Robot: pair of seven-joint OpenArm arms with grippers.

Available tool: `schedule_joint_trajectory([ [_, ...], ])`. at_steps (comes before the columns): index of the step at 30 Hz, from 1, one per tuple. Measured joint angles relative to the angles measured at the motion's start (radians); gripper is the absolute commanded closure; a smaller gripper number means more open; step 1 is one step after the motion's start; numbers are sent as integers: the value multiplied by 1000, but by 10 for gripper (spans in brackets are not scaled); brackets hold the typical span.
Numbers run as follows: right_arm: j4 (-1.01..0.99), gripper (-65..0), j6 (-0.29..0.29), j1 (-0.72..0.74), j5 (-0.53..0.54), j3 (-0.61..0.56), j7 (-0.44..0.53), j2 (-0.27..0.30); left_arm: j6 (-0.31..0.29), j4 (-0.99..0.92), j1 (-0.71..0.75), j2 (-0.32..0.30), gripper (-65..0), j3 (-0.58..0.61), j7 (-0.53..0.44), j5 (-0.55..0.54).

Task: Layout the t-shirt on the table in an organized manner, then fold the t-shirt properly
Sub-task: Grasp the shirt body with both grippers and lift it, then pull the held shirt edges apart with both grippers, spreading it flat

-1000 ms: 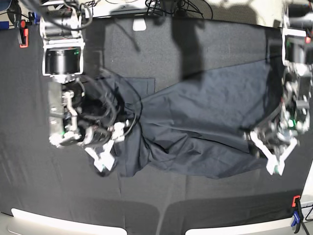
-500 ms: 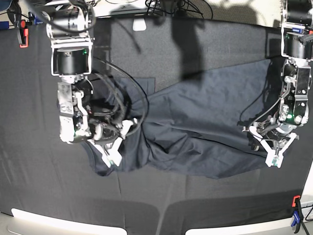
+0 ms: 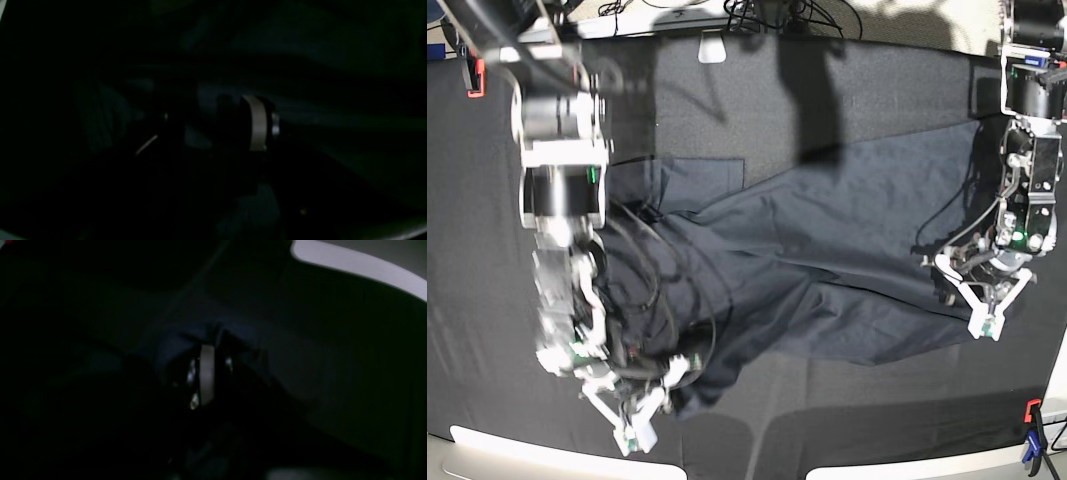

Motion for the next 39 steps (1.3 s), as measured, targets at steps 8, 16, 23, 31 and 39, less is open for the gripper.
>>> schedule_joint_trajectory([
  [8,-384,0,-51,224,-121,0,370,1,0,0,34,0,-243,0,6,0],
  [16,-435,-372,-51,269,-122,0,392,-11,0,0,52,0,-243,0,9,0],
  [23,-418,-369,-43,265,-61,0,136,-4,0,0,53,0,-243,0,9,0],
  [31,-128,-364,73,133,149,0,-158,127,0,23,124,0,-243,0,-41,4],
  [39,269,-364,89,-179,340,88,-428,275,0,266,322,81,-243,-205,-73,1],
])
